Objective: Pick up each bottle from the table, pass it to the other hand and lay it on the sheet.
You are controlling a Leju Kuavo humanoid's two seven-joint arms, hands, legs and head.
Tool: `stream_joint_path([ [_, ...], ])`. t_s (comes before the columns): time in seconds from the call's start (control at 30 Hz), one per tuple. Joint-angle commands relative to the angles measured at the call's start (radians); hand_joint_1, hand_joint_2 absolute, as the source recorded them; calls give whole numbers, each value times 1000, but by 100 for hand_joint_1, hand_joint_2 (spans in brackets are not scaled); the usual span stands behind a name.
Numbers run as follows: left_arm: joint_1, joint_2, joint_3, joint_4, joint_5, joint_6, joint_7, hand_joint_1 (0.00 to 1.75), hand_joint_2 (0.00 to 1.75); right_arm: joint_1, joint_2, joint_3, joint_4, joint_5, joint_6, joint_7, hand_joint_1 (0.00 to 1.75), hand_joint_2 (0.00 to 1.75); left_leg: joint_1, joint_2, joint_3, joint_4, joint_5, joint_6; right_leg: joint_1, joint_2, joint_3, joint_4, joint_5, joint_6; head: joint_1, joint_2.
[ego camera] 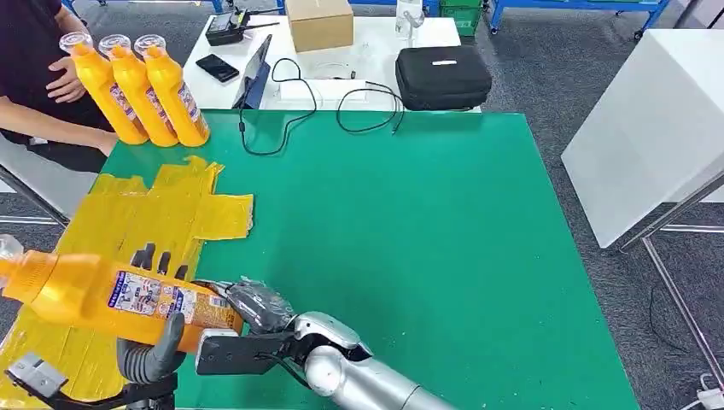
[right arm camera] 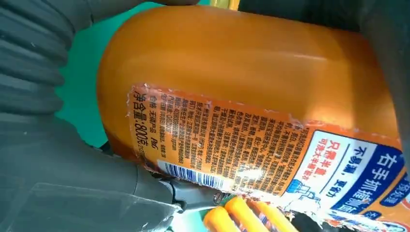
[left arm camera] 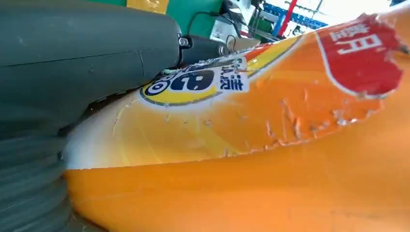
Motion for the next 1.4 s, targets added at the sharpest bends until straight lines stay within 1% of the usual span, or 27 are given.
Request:
stream_joint_path([
  [0.03,-112,-18,19,5,6,9,5,175,175,61,-2,173,76,19,14,-14,175,175,1,-5,4,-2,0,-2,1,-6,7,-2,-2,0,0,0],
  [0.13,-112,-18,19,5,6,9,5,175,175,61,-2,173,76,19,14,-14,175,175,1,-3,2,-1,0,-1,1,-4,4,-2,-1,0,0,0],
  [0.27,-112,-18,19,5,6,9,5,175,175,61,-2,173,76,19,14,-14,175,175,1,-4,3,-2,0,-2,1,-6,5,-2,-2,0,0,0],
  [0.33,-112,-18,19,5,6,9,5,175,175,61,-2,173,76,19,14,-14,175,175,1,-3,2,-1,0,-1,1,-4,3,-2,-1,0,0,0],
  [0.37,-112,-18,19,5,6,9,5,175,175,61,-2,173,76,19,14,-14,175,175,1,-4,4,-2,0,-2,1,-6,6,-2,-2,0,0,0],
  [0.43,-112,-18,19,5,6,9,5,175,175,61,-2,173,76,19,14,-14,175,175,1,-3,2,-1,0,-1,1,-5,3,-2,-1,0,0,0],
  [0.47,-112,-18,19,5,6,9,5,175,175,61,-2,173,76,19,14,-14,175,175,1,-4,4,-2,0,-2,1,-6,5,-2,-2,0,0,0],
  [0.63,-112,-18,19,5,6,9,5,175,175,61,-2,173,76,19,14,-14,175,175,1,-3,2,-1,0,-1,1,-4,3,-2,-1,0,0,0],
  [0.73,-109,-20,21,3,8,6,2,175,175,60,-2,177,76,16,12,-14,175,175,1,-5,5,-2,-1,-3,1,-7,8,-2,-3,0,0,0],
  [0.9,-108,-20,23,2,9,4,1,175,175,60,-2,178,76,15,12,-13,175,175,1,-5,6,-2,-1,-3,1,-7,8,-2,-3,0,0,0],
  [0.93,-108,-21,24,2,11,3,0,175,175,60,-2,179,76,13,12,-13,175,175,1,-4,3,-1,0,-2,1,-6,5,-2,-1,0,0,0],
  [1.03,-113,-21,31,-1,14,-2,-4,175,175,55,-2,179,79,9,9,-12,175,175,0,-4,2,-1,0,-1,1,-5,4,-2,-1,0,0,0],
  [1.07,-114,-21,32,0,14,-2,-5,175,175,55,-2,179,80,9,8,-12,21,175,1,-4,3,-1,0,-2,1,-6,5,-2,-2,0,0,0],
  [1.1,-113,-27,41,-10,-1,11,-29,175,175,73,-2,109,82,-12,-54,-11,0,175,1,-4,3,-1,0,-1,1,-5,4,-2,-1,0,0,0],
  [1.13,-113,-26,43,-19,-4,12,-30,175,175,74,-13,67,74,-6,-43,-28,0,175,1,-4,2,-1,0,-1,1,-5,4,-2,-1,0,0,0],
  [1.2,-112,-26,44,-23,-5,13,-28,175,175,72,-22,54,66,-3,-30,-32,0,175,1,-6,2,-1,1,-1,1,-8,5,-2,-2,0,0,0],
  [1.23,-112,-26,44,-23,-5,13,-28,175,175,72,-22,54,66,-3,-30,-32,0,175,1,-5,2,-1,1,-1,1,-6,2,-2,-1,0,0,0],
  [1.27,-112,-26,44,-23,-5,13,-28,175,175,72,-22,54,66,-3,-30,-32,0,175,1,-6,3,-1,0,-2,1,-8,3,-2,-2,0,0,0],
  [1.33,-112,-26,43,-22,-5,12,-28,175,175,74,-19,55,66,-2,-30,-32,0,175,1,-3,2,-1,1,-1,1,-5,2,-2,-1,0,0,0],
  [1.4,-112,-26,43,-22,-5,12,-28,175,175,74,-19,55,66,-2,-30,-32,0,175,0,-3,2,-1,0,-1,0,-4,2,-1,-1,0,0,0],
])
